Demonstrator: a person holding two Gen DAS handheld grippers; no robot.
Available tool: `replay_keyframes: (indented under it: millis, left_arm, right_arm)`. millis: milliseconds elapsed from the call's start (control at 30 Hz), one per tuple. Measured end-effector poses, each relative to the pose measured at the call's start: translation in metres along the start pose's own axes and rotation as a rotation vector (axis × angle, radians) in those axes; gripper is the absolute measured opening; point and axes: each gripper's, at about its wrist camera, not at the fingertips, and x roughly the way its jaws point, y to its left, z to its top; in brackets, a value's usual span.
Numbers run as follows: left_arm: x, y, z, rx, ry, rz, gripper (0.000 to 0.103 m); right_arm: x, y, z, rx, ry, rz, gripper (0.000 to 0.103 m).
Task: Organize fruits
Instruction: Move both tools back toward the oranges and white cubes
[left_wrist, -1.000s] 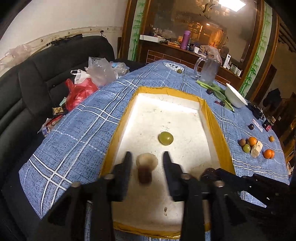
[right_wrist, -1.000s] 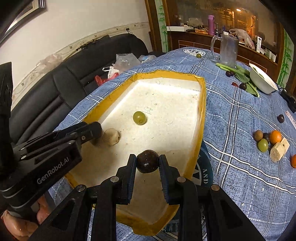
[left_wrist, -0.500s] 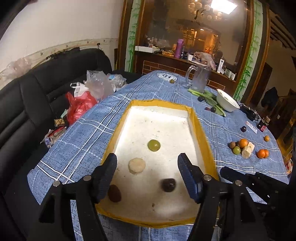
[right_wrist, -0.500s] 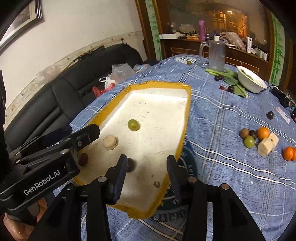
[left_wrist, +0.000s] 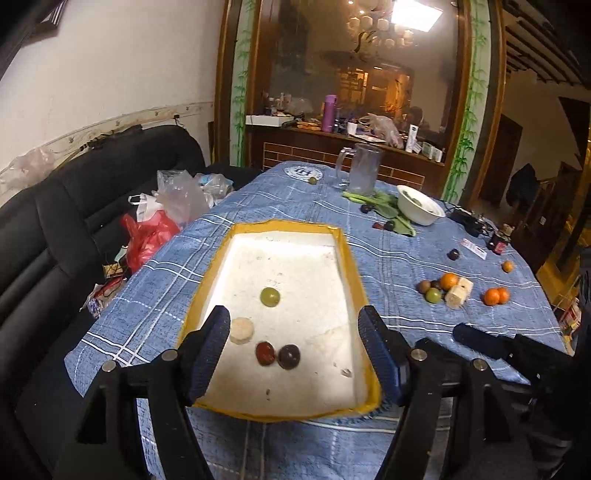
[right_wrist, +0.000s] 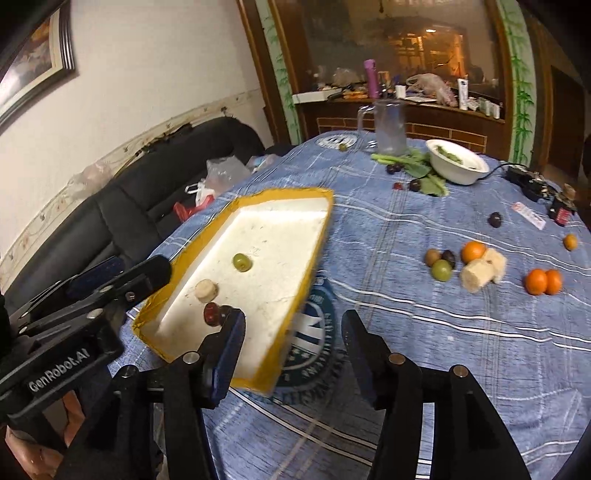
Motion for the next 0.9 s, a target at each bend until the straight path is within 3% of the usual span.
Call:
replay_keyframes:
  millis: [133,200,300,433,667,900]
  left_arm:
    - [-0.021,-0.005,0.005,-0.017,-0.006,-0.088,0.073]
    - [-0.030,-0.011,0.008,-0.003,-0.036,-0.081,0.078]
    - [-0.031,-0.024,0.011,0.027,-0.067,-0.070,0.081]
    - [-0.007,-0.048,0.009,0.065,0.004,-0.090,0.081]
    - [0.032,-0.094,0.005,0.142,0.093,-0.134,0.081]
    - [0.081,-0.145,0.005,0.227,0.174,-0.192,0.081]
  right_arm:
    - [-0.027,-0.029,-0.002,0.004,-0.044,-0.071,0.060]
    - [-0.044,-0.053,-0.003,0.020,-0.071,-0.128,0.067]
    - [-0.066,-0.096,-0.003,0.071,-0.103,-0.217,0.069]
    - [-0.084,-0.150,-0.006,0.156,-0.110,-0.295,0.069]
    - [-0.075,-0.214,-0.017,0.273,-0.071,-0.316,0.069]
    - [-0.044,-0.250,-0.015,0.321,-0.026,-0.307,0.069]
